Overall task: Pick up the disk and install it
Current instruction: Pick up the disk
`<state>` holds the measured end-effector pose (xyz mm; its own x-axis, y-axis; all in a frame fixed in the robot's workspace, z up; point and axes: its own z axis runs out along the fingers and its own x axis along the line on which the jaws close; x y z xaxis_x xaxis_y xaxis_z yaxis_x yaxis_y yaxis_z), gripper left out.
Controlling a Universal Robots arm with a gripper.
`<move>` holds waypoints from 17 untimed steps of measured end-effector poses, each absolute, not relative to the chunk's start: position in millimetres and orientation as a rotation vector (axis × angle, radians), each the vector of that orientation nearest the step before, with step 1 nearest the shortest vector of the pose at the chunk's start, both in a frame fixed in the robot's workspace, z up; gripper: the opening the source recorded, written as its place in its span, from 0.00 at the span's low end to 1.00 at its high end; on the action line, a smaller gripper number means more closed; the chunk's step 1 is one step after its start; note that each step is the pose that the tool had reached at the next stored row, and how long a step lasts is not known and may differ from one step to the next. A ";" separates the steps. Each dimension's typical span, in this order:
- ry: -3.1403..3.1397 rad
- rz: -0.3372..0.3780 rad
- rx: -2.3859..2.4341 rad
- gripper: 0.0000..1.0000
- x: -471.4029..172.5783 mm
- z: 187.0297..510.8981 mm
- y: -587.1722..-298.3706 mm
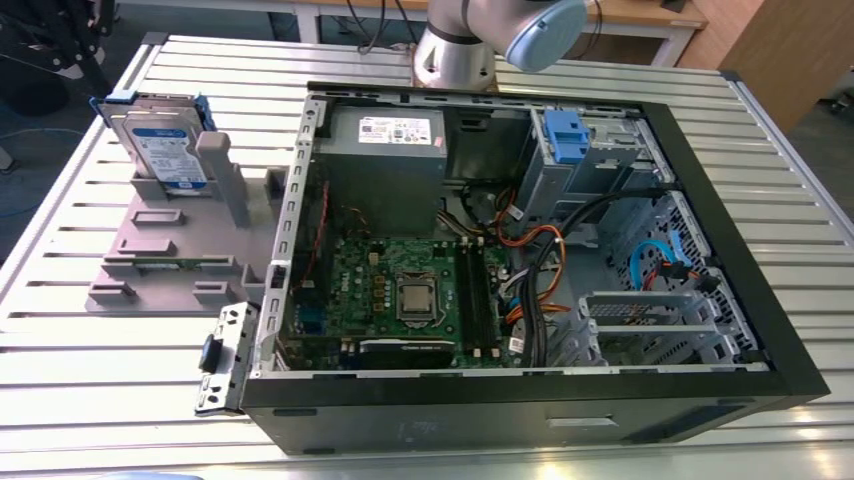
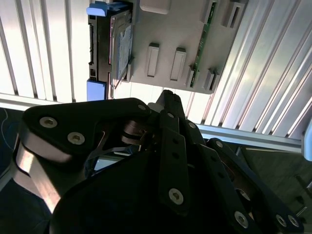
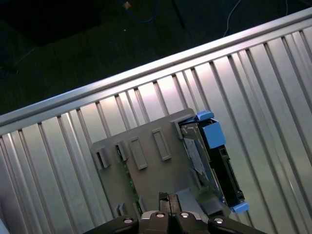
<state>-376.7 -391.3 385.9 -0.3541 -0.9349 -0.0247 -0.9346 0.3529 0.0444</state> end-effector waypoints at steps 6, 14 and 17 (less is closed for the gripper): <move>-2.576 -0.079 1.788 0.11 -376.7 385.9 -391.3; -2.571 -0.079 1.795 0.11 -376.7 385.9 -391.3; -2.569 -0.079 1.798 0.11 -376.7 385.9 -391.3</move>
<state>-376.7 -391.3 385.9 -0.3426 -0.9392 -0.0247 -0.9389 0.3413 0.0444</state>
